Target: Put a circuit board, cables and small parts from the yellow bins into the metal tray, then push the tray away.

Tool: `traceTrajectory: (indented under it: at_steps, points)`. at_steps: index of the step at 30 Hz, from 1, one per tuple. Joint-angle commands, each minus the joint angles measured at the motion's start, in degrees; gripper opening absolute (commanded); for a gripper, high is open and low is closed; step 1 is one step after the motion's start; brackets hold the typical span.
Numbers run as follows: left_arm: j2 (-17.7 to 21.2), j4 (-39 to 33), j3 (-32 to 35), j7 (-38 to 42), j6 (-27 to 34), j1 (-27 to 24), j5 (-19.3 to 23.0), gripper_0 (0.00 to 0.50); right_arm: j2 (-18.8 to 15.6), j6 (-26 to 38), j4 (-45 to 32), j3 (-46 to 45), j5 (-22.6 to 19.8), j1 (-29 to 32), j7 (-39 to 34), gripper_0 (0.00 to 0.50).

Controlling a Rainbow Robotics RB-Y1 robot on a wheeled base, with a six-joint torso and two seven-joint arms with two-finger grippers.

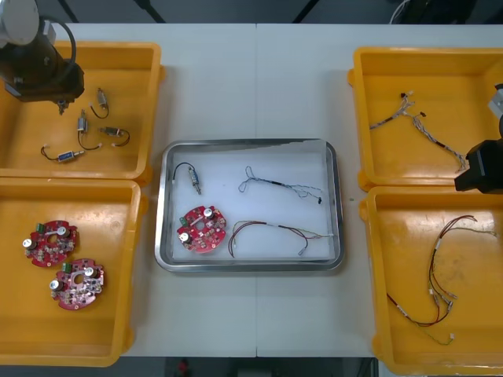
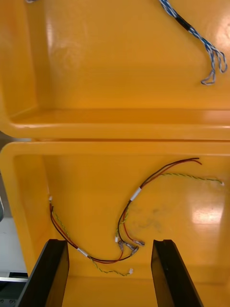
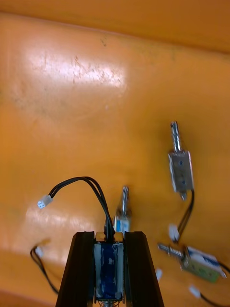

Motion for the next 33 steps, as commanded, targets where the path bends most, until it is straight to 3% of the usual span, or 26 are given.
traceTrajectory:
  at_steps: [1,5,7,13,17,19,23,33]
  points:
    - [4.11,-6.23,5.64,-5.13,7.69,-2.57,2.20,0.000,-2.30,-0.40,-1.46,-2.86,2.24,3.44,-1.21,0.500]
    - [4.29,-9.39,8.54,-3.02,12.70,-2.48,2.91,0.000,-2.30,-1.63,-0.94,-3.39,3.29,5.20,-1.12,0.500]
    - [4.29,-12.47,9.42,2.70,15.60,-2.57,3.44,0.000,-2.30,-2.78,-0.06,-3.74,3.38,6.25,-0.77,0.500]
    - [4.29,-18.71,9.95,9.81,20.79,-2.22,4.40,0.000,-2.30,-3.65,2.23,-4.00,4.00,6.87,-0.24,0.500]
    - [4.29,-24.77,12.41,18.34,23.60,-0.02,6.78,0.000,-2.30,-4.53,4.07,-4.00,4.44,6.87,0.55,0.500]
    - [4.29,-30.22,12.58,26.25,24.74,1.65,7.92,0.000,-2.30,-5.32,5.30,-4.00,4.44,6.87,0.99,0.500]
    - [3.67,-36.64,12.67,32.75,27.55,3.23,8.18,0.000,-2.21,-6.38,6.80,-4.00,4.26,6.87,1.60,0.500]
    - [-3.01,-46.92,12.23,49.19,31.07,6.13,5.54,0.000,-0.80,-7.96,7.06,-4.00,5.31,8.89,3.62,0.500]
